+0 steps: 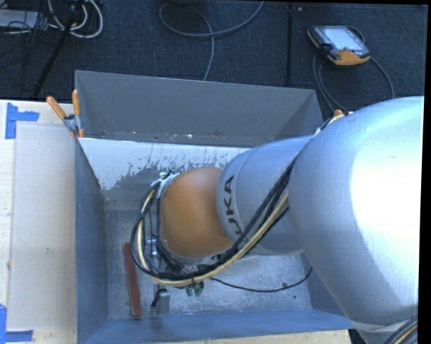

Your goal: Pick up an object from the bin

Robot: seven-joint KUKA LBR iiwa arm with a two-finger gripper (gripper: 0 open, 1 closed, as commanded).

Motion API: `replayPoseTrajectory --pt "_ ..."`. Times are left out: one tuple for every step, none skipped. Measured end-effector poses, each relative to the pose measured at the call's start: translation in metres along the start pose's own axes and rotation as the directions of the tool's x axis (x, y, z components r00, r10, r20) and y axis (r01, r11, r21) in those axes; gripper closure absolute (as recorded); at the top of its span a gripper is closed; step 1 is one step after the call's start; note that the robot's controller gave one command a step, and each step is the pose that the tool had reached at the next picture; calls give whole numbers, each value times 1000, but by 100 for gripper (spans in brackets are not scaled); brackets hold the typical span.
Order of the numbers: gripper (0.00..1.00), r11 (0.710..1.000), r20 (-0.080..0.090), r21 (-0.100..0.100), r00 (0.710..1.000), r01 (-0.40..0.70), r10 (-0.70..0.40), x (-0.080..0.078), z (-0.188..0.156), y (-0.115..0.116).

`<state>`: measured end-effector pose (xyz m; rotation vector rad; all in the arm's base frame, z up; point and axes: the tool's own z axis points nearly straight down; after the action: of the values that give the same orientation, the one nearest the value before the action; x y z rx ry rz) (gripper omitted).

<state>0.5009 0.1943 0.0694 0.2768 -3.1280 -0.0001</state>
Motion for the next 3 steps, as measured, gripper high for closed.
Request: replayPoseTrajectory --pt "0 983 -9 1 983 186 -186 9 -31 7" --pt "0 937 1 0 937 349 -349 14 -75 24" --pt "0 961 4 0 961 276 -276 18 -80 15"
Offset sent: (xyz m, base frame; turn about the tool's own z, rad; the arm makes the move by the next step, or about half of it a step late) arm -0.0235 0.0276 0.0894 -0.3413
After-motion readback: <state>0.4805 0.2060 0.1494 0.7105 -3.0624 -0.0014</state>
